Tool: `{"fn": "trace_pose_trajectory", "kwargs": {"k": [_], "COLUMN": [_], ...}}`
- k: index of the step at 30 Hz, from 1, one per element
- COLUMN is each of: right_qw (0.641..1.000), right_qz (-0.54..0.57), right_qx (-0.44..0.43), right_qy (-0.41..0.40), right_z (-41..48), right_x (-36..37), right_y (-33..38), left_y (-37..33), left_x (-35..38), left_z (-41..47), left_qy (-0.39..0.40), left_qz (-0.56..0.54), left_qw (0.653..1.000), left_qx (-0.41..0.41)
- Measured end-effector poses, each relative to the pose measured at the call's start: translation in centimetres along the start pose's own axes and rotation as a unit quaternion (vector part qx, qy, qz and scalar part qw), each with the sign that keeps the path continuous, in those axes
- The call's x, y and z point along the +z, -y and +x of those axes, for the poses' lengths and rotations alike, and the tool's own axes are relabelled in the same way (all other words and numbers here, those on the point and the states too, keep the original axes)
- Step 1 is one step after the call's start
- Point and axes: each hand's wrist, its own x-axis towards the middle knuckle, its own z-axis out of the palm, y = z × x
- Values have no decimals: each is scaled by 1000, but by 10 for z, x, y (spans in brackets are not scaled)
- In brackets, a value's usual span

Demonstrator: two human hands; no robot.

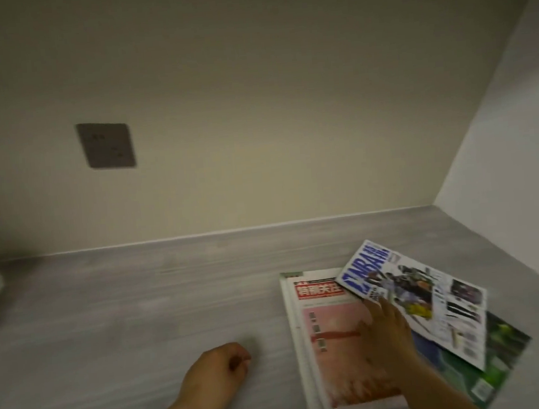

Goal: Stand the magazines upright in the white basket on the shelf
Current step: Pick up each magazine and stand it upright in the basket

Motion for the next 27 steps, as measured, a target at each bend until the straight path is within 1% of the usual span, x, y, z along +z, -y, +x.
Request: {"fn": "trace_pose_trajectory", "kwargs": {"k": [3, 6, 8, 10, 11, 14, 17, 20, 23, 25, 27], "right_qw": [998, 996, 996, 997, 997, 999, 999, 1000, 1000, 1000, 1000], "right_qz": [-33, -54, -58, -52, -48, -41, -35, -20, -25, -21, -21], "right_qx": [42, 38, 30, 24, 22, 17, 14, 13, 2, -2, -8], "right_qy": [37, 65, 64, 55, 50, 32, 19, 14, 9, 4, 10], "right_z": [3, 4, 7, 9, 10, 9, 8, 10, 13, 13, 12], "right_x": [0, 11, 17, 21, 22, 25, 26, 28, 30, 31, 29], "right_y": [-47, -69, -74, -77, -78, -81, -82, -84, -86, -85, -84], "left_y": [-36, -71, -89, -105, -112, -132, -151, -166, -173, -174, -177], "left_x": [32, 59, 73, 81, 84, 92, 101, 105, 105, 107, 110], "left_z": [19, 36, 49, 64, 73, 106, 132, 149, 159, 165, 171], "left_qy": [21, 39, 43, 49, 47, 41, 51, 61, 53, 31, 29], "left_qz": [6, -8, -30, -89, -102, -63, -105, -196, -284, -323, -335], "left_qw": [1000, 999, 999, 995, 994, 997, 992, 976, 947, 930, 922], "left_qx": [4, 7, 8, 2, 1, -16, -45, -68, -136, -175, -190]}}
